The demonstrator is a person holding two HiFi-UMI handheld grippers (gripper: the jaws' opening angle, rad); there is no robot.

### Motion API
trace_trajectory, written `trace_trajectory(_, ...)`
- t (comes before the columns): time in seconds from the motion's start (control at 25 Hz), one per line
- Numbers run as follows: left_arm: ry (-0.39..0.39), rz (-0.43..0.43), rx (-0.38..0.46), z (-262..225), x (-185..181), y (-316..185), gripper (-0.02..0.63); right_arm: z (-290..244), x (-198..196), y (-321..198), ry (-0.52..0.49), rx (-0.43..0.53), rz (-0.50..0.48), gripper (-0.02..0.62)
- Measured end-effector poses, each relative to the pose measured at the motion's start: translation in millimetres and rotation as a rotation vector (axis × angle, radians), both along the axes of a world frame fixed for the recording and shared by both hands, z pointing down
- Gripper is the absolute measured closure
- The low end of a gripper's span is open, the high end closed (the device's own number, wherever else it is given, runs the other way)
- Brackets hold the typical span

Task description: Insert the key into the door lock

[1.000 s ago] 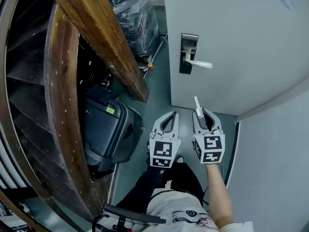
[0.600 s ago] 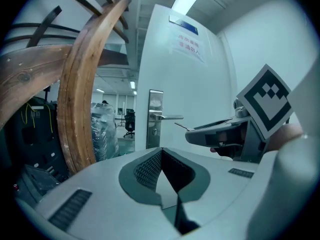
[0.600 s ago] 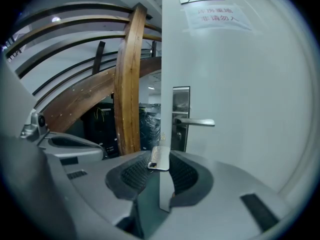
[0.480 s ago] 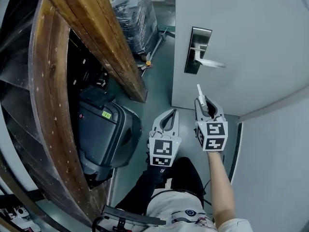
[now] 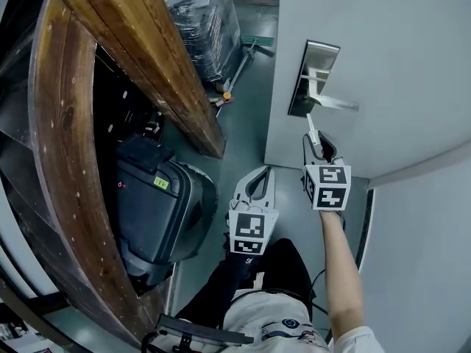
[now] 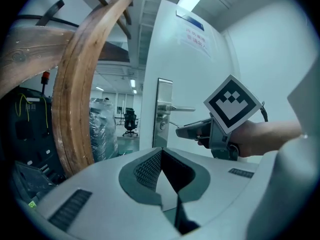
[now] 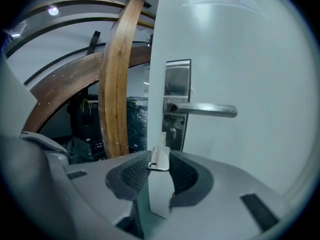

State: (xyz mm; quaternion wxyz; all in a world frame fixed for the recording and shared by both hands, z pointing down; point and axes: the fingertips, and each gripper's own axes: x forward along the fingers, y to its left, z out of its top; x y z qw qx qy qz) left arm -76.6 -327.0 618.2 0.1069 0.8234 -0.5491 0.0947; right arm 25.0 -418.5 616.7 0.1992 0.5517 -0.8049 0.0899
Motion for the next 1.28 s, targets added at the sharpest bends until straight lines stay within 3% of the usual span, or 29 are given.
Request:
trace_trajectory(0.4, 0.004, -0.007, -0.011, 15.1, -11.7, -11.4, 0.601, 9.3, -3.4, -36.3, 0.01, 0.001, 0.026, 0.476)
trace_trajectory(1.28, 0.002, -0.026, -0.038, 27.9, -22.4, -14.2, 0.601, 16.7, 0.7, -56.1, -0.014, -0.023, 0.046, 0.476)
